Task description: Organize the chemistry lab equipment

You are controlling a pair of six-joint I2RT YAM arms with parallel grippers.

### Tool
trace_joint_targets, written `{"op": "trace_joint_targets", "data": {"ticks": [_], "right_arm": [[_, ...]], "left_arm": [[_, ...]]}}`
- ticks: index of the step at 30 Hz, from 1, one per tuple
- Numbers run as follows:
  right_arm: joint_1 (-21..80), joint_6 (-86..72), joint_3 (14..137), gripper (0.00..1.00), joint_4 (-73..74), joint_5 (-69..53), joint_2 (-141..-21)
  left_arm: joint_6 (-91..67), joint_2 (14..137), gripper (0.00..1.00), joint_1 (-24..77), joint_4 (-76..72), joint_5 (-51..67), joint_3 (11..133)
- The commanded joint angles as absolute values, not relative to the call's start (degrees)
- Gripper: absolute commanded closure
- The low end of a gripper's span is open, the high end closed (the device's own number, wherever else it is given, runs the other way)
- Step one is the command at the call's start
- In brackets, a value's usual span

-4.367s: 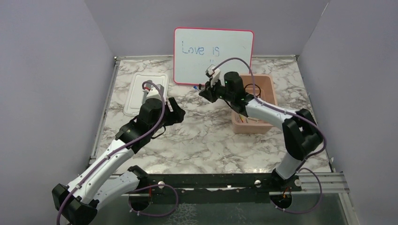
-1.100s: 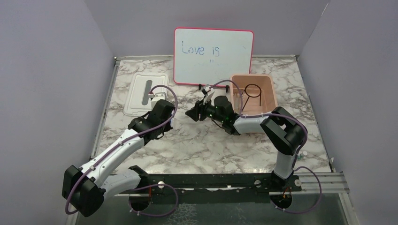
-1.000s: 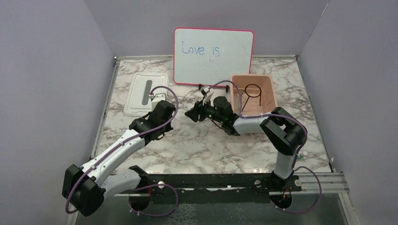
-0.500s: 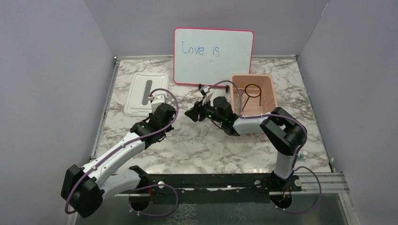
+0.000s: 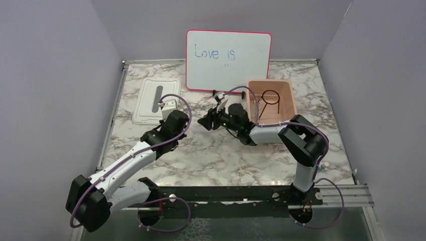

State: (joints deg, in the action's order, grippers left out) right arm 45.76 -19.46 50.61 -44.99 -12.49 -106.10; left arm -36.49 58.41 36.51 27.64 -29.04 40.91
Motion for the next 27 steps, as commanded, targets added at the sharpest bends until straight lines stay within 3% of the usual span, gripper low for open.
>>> {"op": "trace_joint_targets", "data": {"ticks": [1,8,27], "right_arm": [[46.1,-18.7,50.5,0.53,-47.4,-11.5,-106.3],[46.1,-18.7,50.4,0.54,-47.5,-11.7,-106.2],[46.1,-18.5,50.5,0.54,-47.4,-12.0,-106.4]], "left_arm": [[-37.5,60.3,0.90,36.9,26.0,-30.9,40.2],[-37.9,60.7,0.88,37.2,25.5,-31.3,39.4],[-37.4,62.1,0.62,37.8,25.5,-29.0,40.2]]}}
